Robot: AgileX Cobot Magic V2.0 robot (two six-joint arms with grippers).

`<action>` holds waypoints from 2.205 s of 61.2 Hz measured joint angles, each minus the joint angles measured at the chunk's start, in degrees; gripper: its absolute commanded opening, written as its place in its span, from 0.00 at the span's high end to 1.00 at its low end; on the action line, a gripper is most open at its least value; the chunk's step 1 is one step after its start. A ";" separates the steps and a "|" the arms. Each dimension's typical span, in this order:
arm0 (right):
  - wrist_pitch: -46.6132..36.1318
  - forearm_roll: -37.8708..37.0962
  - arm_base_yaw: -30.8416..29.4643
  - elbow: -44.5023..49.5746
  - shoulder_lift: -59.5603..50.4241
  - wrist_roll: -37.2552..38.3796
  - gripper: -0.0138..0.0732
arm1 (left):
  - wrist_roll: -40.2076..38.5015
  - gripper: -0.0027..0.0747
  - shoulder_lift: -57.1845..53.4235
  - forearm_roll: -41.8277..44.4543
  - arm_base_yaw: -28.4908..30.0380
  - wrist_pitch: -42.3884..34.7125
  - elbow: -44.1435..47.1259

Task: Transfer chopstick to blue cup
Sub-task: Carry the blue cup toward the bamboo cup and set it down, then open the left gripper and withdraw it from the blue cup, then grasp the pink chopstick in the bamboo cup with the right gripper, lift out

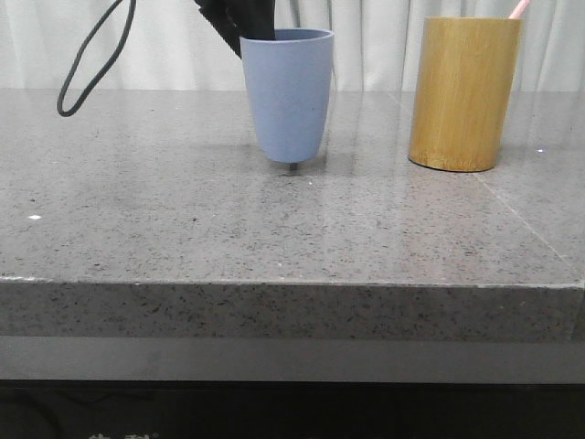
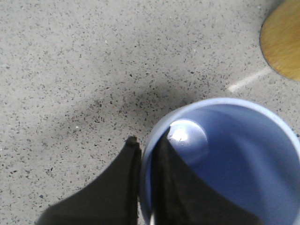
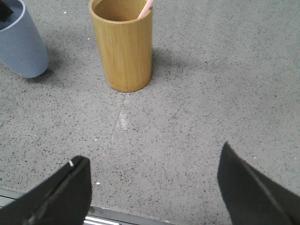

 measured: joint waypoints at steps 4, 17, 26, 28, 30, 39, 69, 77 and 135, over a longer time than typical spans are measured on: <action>0.00 0.00 0.00 0.00 0.00 0.00 0.18 | 0.00 0.86 0.00 0.38 0.00 -0.23 0.00; 0.00 0.00 0.00 0.00 0.00 0.00 0.18 | 0.00 0.63 0.00 0.00 0.00 -1.16 0.00; 0.00 0.00 0.00 0.00 0.00 0.00 0.18 | 0.00 0.64 0.00 0.00 0.00 -1.29 0.00; 0.00 -0.14 0.00 0.00 0.00 0.00 0.18 | 0.00 0.64 0.00 0.00 0.00 -1.15 -0.12; 0.00 -0.59 0.00 0.00 0.00 0.00 0.18 | 0.00 0.64 0.00 0.00 0.00 -0.99 -0.40; -0.40 -2.69 -1.02 0.00 0.00 2.33 0.18 | 0.00 0.64 0.00 0.00 0.00 0.91 -3.29; -2.42 -0.49 -12.04 -4.56 12.80 6.49 0.19 | 0.00 0.64 -13.40 0.00 0.00 1.32 -0.05; -2.54 2.90 -13.34 -8.54 18.05 5.53 0.19 | 0.00 0.64 -20.21 0.38 0.00 -1.44 9.35; 10.36 31.11 -12.27 -45.71 58.48 -15.91 0.33 | -0.12 0.66 -56.40 1.25 0.00 -12.15 49.34</action>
